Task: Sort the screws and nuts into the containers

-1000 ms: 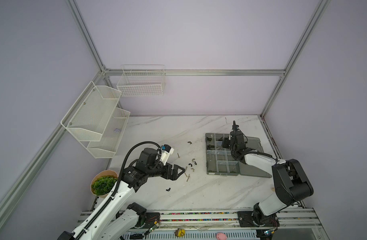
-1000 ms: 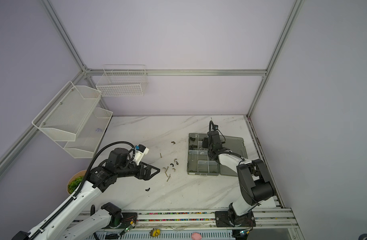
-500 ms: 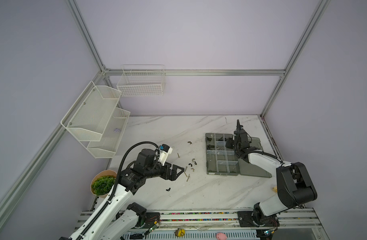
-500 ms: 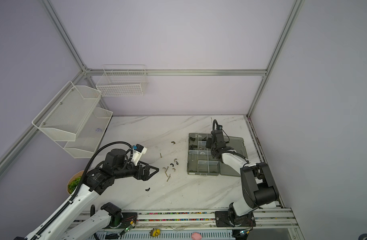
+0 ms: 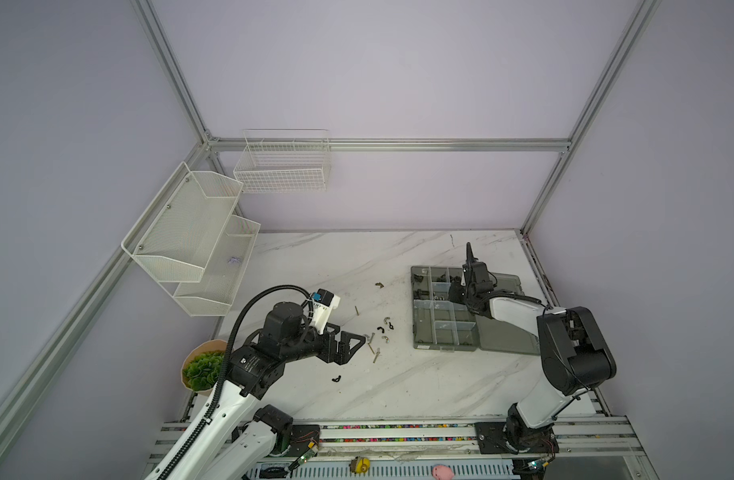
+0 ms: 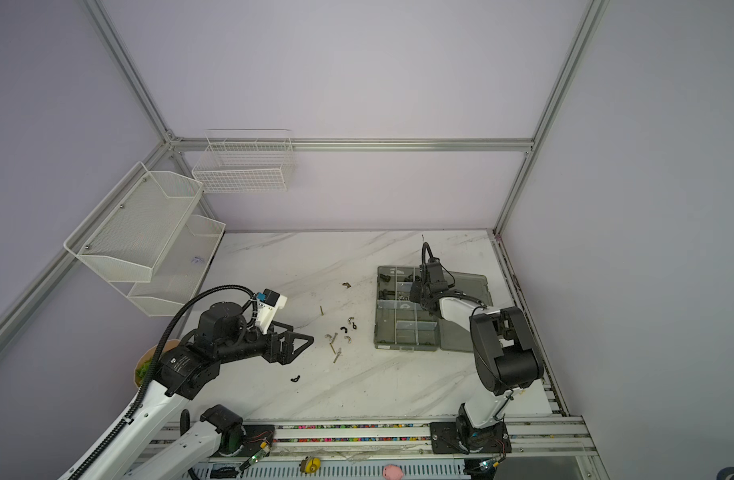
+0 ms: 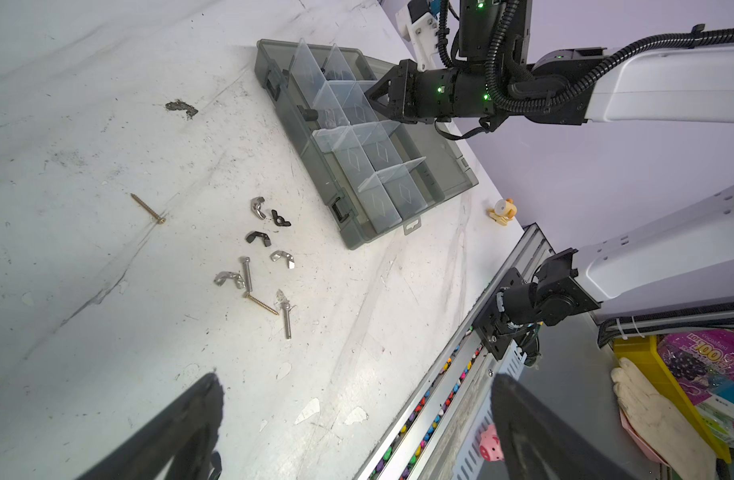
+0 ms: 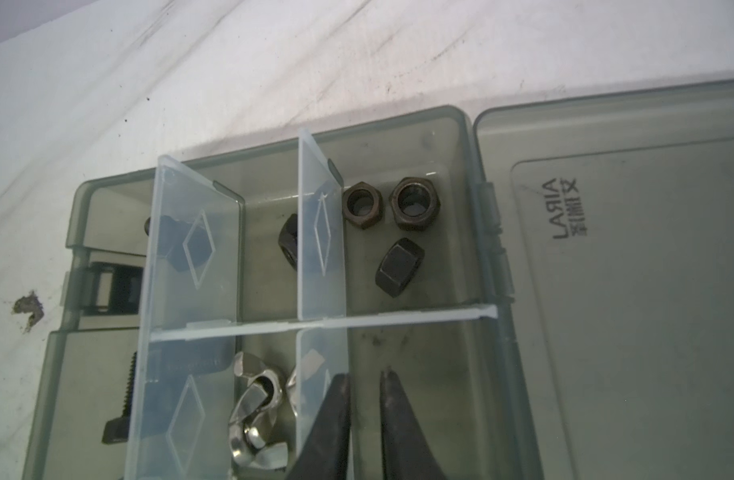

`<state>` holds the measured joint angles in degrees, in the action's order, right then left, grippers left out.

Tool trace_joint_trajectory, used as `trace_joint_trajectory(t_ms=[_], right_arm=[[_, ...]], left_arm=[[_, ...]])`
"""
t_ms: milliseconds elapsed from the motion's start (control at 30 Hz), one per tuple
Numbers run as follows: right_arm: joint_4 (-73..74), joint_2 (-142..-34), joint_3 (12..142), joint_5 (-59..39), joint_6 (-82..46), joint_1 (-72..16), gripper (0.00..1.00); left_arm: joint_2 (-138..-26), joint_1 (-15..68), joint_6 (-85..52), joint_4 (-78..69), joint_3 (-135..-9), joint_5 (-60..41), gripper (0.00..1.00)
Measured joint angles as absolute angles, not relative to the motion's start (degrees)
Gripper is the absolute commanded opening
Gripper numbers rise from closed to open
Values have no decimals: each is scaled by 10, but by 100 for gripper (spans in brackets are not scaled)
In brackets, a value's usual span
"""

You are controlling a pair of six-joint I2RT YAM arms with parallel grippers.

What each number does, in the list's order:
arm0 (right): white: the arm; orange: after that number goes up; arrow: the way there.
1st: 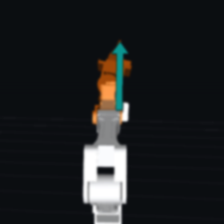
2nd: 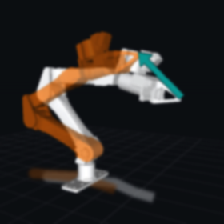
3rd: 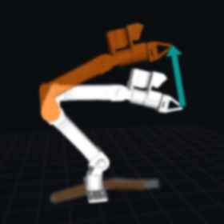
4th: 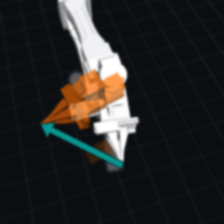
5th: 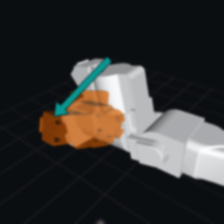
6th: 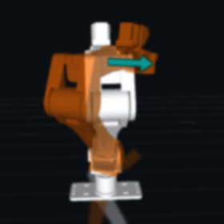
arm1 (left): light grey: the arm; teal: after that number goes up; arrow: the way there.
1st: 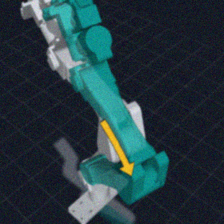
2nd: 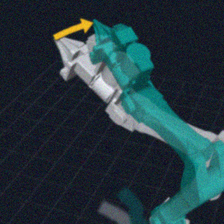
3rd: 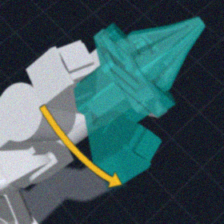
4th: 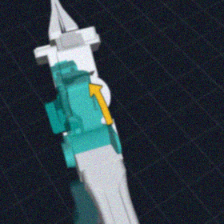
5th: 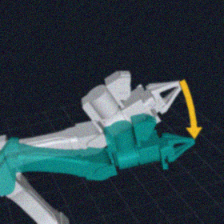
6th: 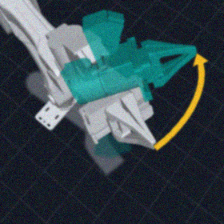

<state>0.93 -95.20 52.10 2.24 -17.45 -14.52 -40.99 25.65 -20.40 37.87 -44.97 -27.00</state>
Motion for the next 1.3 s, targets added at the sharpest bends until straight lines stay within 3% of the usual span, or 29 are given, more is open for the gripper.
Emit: trace_joint_trajectory(t_ms=[333, 500, 667, 900, 1100, 1300], right_arm=[[-22, -877, 529, 52, -171, -145, 26], [-4, -873, 522, 10, -154, -157, 31], [24, -874, 530, -32, -131, -269, 32], [42, -951, 572, -34, -121, -440, 30], [11, -1061, 613, 13, -139, -470, 30], [-18, -1085, 630, 44, -162, -474, 30]], left_arm=[[-390, 256, -204, 379, -450, -270, 100], [-392, 256, -204, 379, -450, -268, 100], [-392, 256, -204, 379, -450, -263, 100], [-397, 256, -204, 380, -450, -256, 100], [-397, 256, -204, 385, -450, -251, 100], [-394, 256, -204, 385, -450, -251, 100]])
